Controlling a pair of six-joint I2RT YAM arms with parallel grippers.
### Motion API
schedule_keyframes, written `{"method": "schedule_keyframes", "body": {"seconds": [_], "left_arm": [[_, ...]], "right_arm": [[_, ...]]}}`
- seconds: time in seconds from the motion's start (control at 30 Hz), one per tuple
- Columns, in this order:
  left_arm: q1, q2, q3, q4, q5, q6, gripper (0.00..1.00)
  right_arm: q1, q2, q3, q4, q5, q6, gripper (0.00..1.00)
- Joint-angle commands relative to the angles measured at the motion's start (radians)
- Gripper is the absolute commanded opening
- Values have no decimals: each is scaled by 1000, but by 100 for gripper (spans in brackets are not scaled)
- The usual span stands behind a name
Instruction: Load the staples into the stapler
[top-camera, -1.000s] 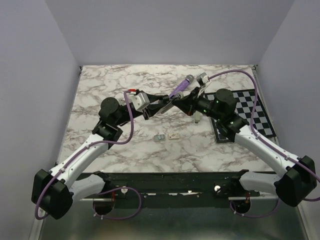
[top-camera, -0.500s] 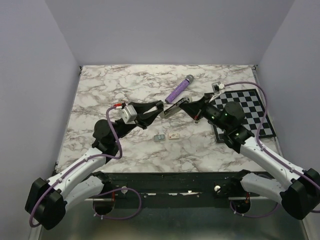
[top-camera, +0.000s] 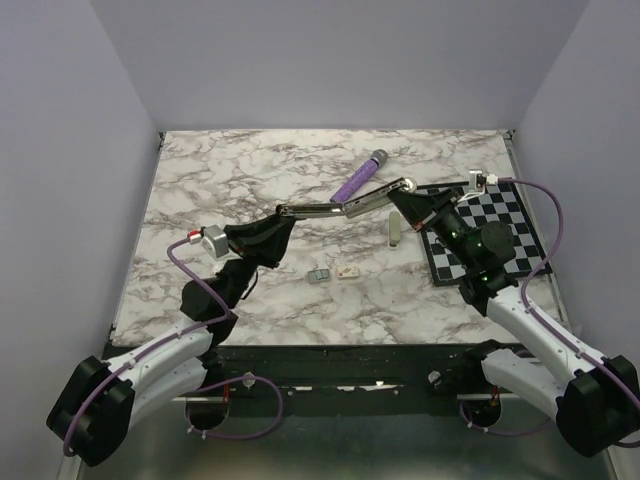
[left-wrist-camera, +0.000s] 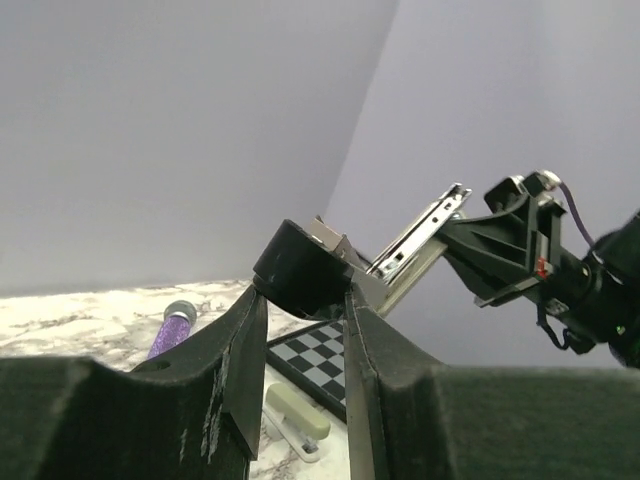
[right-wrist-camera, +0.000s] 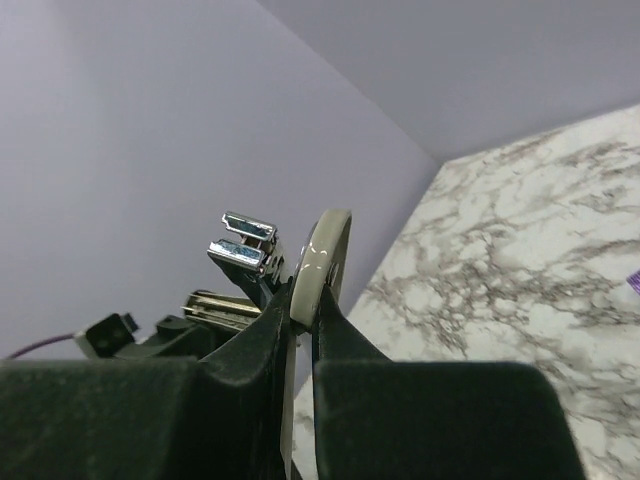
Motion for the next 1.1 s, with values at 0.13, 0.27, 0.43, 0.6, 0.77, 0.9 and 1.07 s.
{"method": "schedule_keyframes", "body": {"seconds": [0.13, 0.27, 0.43, 0.6, 0.77, 0.9, 1.07], "left_arm": [[24, 49, -106, 143, -290, -180, 12], [22, 81, -129, 168, -280, -239, 29], [22, 92, -166, 209, -238, -285, 57], [22, -58, -151, 22, -123, -221, 76], [22, -386, -19, -465, -65, -19, 93], [24, -452, 128, -827, 3, 166, 97], [21, -264, 370, -1005, 226, 323, 99]], "right_arm": [[-36, 5, -21, 418, -20, 242, 1], [-40, 20, -28, 447, -17, 266, 1], [-40, 28, -29, 449, -22, 264, 1], [-41, 29, -37, 430, -26, 241, 1], [-47, 25, -51, 410, -32, 213, 1], [-47, 40, -55, 413, -51, 206, 1], [-47, 45, -61, 415, -72, 200, 1]]}}
